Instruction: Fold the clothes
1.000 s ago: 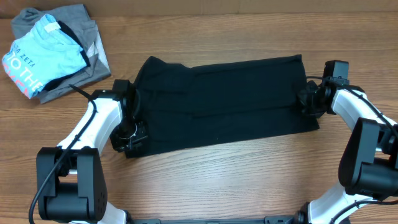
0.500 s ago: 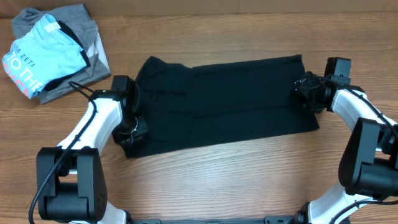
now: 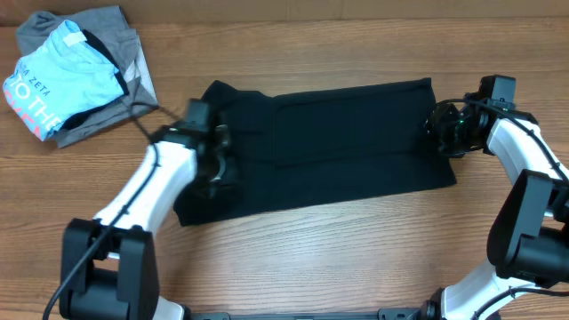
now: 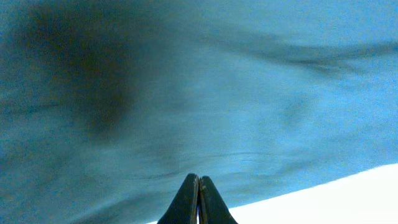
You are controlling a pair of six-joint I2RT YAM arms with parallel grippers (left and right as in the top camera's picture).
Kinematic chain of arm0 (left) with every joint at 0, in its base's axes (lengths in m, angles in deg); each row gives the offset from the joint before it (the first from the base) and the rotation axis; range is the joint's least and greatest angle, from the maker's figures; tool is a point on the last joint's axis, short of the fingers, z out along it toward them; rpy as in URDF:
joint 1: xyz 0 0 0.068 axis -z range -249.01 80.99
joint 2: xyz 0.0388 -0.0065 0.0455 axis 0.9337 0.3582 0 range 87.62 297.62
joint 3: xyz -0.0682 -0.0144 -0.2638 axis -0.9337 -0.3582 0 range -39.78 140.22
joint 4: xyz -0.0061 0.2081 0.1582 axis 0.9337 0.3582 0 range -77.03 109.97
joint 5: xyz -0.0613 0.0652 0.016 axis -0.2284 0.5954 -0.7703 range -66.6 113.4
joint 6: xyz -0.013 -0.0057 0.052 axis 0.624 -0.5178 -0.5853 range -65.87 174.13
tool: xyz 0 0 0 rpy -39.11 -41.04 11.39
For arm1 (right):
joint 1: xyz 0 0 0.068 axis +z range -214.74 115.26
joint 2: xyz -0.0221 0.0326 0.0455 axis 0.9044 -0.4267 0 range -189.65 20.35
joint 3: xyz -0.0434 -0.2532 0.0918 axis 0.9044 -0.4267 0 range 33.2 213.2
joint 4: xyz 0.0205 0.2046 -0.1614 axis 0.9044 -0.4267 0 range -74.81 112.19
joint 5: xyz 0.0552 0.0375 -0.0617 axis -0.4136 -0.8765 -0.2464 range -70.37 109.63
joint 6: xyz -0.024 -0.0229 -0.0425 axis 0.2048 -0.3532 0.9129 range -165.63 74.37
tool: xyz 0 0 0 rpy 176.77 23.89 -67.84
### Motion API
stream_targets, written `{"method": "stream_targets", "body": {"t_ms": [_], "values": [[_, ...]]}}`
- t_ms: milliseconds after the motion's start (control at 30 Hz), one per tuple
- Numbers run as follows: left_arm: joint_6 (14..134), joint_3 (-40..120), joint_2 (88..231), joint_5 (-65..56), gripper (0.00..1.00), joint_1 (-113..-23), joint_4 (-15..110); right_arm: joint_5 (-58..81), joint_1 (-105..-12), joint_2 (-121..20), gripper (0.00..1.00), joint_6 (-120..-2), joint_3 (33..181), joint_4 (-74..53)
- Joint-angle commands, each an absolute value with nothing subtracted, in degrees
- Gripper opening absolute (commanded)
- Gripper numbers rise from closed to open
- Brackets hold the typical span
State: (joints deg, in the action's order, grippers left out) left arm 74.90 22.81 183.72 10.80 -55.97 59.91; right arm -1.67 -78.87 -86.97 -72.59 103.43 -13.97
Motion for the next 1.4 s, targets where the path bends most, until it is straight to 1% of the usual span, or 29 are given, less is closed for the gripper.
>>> {"method": "stream_targets", "body": {"t_ms": [0, 33, 67, 200, 300, 433, 500, 533, 567, 633, 733, 933, 1100, 1367], "values": [[73.44, 24.14, 182.47, 6.87, 0.04, -49.11, 56.11, -3.42, -77.82, -86.93, 0.26, -70.64, 104.74, -15.40], [73.61, 24.14, 182.56, 6.87, 0.04, -47.19, 54.36, -3.42, -77.58, -86.93, 0.20, -70.64, 104.74, -15.90], [73.96, 24.14, 182.56, 6.89, 0.04, -45.37, 52.85, -3.38, -77.52, -86.93, 0.18, -70.62, 104.74, -16.14], [75.67, 24.14, 182.63, 6.87, 0.04, -40.92, 48.15, -2.98, -77.49, -86.93, 0.18, -69.38, 104.74, -16.18], [76.02, 24.14, 183.02, 6.87, 0.04, -39.36, 44.96, -3.03, -77.49, -86.93, 0.18, -69.38, 104.74, -16.27], [77.46, 24.14, 185.07, 6.87, 0.04, -38.88, 40.50, -3.13, -77.23, -86.93, 0.11, -69.11, 104.74, -15.59], [77.94, 24.14, 186.91, 6.85, 0.04, -38.88, 38.56, -2.98, -77.23, -86.93, 0.12, -69.16, 104.74, -15.44], [78.20, 24.14, 188.09, 6.85, 0.04, -38.93, 37.84, -3.03, -77.23, -86.93, 0.16, -69.13, 104.74, -15.50], [78.59, 24.14, 189.25, 6.82, 0.04, -39.01, 37.22, -3.35, -77.21, -86.93, 0.17, -69.13, 104.74, -15.81], [78.99, 24.14, 190.80, 6.43, 0.04, -39.10, 36.66, -4.12, -77.21, -86.93, 0.15, -69.11, 104.74, -16.58], [79.08, 24.14, 193.60, 5.32, 0.04, -39.08, 35.67, -4.49, -76.71, -86.93, 0.10, -68.22, 104.72, -18.76], [80.08, 24.14, 195.76, 5.73, 0.04, -39.10, 34.93, -3.81, -74.04, -86.93, 0.10, -67.65, 104.39, -20.42], [80.08, 24.14, 196.07, 8.92, 0.04, -39.14, 33.07, -3.38, -71.20, -87.04, 0.10, -67.69, 103.96, -20.95], [81.20, 24.14, 199.87, 7.02, 0.04, -41.57, 29.99, -2.50, -70.15, -87.04, 0.10, -67.89, 101.53, -23.83]]}}
